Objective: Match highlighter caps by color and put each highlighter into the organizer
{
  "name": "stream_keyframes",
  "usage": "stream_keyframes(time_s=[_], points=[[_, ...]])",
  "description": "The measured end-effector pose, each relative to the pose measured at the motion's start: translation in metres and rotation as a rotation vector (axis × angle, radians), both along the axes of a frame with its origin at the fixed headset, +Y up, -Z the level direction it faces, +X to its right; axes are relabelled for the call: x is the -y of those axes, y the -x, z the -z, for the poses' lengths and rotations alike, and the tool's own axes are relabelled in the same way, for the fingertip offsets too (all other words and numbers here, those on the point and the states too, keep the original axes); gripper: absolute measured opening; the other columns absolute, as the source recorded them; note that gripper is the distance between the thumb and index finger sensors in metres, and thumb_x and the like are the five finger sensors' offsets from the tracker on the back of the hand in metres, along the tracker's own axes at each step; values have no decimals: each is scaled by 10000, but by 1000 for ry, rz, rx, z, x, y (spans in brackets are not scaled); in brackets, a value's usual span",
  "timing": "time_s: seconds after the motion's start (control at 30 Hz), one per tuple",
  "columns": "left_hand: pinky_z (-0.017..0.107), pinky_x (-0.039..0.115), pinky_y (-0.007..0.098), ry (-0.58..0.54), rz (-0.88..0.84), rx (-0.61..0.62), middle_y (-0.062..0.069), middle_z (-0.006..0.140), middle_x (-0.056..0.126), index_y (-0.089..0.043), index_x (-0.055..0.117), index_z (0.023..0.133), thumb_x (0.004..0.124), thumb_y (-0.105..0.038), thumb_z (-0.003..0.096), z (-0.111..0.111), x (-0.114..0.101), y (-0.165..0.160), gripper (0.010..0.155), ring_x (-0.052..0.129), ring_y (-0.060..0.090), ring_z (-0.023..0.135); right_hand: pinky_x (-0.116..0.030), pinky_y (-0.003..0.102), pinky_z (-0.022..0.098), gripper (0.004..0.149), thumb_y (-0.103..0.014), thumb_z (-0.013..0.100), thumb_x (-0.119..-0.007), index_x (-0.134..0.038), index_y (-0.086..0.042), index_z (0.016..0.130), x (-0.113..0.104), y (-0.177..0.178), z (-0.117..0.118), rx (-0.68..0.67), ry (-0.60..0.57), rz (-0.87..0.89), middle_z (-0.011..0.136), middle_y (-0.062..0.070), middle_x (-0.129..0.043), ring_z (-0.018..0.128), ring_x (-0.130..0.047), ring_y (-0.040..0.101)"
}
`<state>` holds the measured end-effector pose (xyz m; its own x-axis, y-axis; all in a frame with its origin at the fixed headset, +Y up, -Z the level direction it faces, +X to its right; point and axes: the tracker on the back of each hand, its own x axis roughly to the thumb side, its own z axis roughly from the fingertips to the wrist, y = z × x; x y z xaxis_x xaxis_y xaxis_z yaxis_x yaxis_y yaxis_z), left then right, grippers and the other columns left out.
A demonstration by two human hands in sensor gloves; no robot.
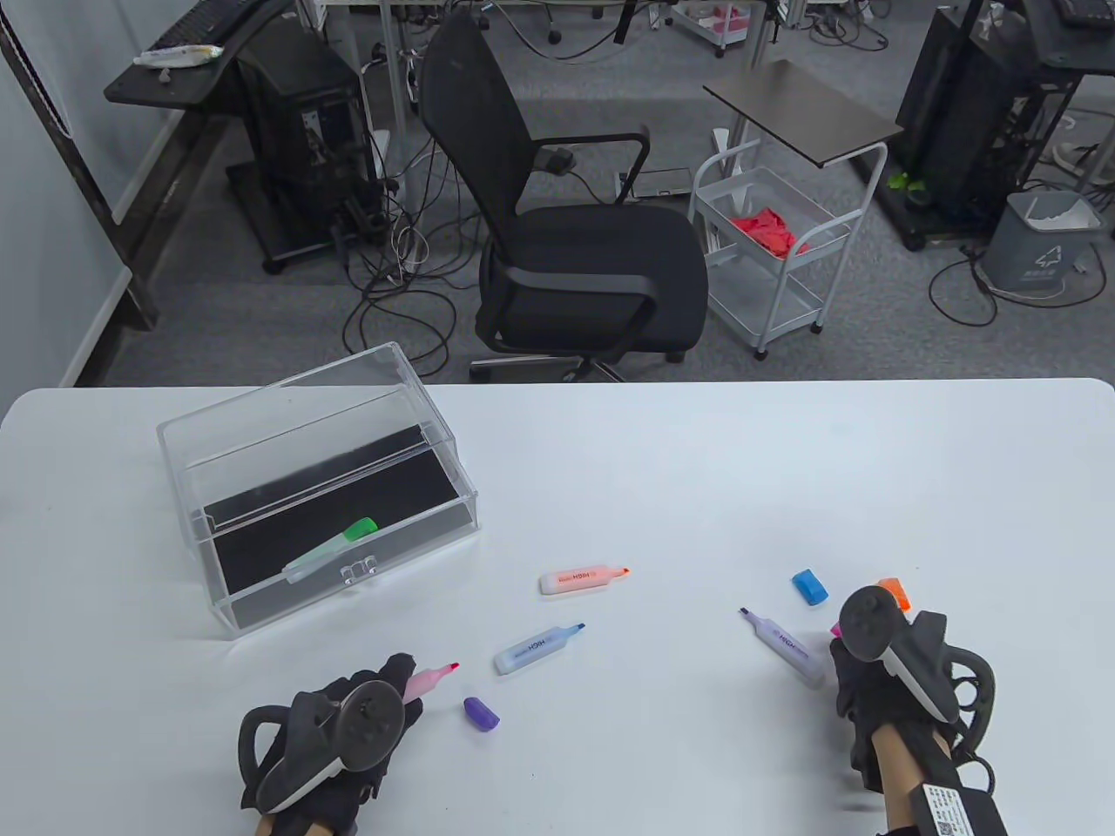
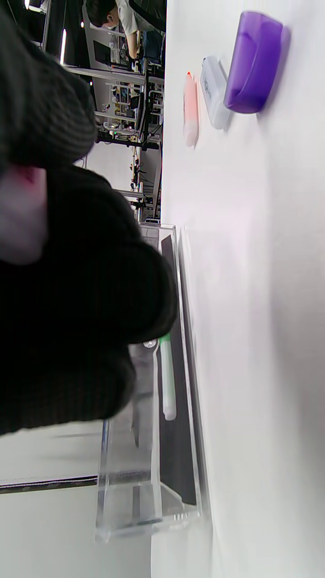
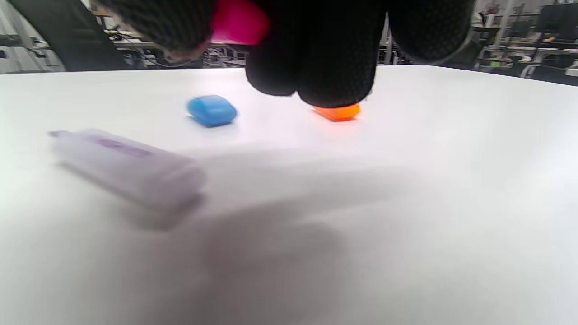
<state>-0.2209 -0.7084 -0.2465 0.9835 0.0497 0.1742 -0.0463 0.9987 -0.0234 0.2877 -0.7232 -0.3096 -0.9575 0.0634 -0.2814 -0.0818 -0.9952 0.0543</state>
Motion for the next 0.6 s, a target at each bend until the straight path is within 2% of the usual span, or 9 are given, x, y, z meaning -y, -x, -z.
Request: stream_keyframes(time_s=[0.13,0.33,0.6], points=[[446,916,358,4,9,18,-164,651,927,-370,635,1002,690,-588,454,0,3,-5,592,1084,125,465,-703,596,599,543,-383,417,-761,-674,-214,926,-8,25,-4,-85,-20,56,865,105,-865,732,-928,281],[434,907,331,19,45,39,-170,689,894,-387,611,1004,685,-576,461,3,9,-12,579,1053,115,474,-723,597,577,538,-380,415,-773,-713,-211,923,-11,63,-7,-207,-42,246,842,120,-895,706,-952,287],[432,903,324,19,38,62,-171,700,883,-389,608,1004,685,-571,465,2,10,-14,574,1042,113,481,-740,593,566,534,-384,414,-778,-731,-214,917,-9,134,-16,-403,-64,264,827,119,-916,694,-970,279]])
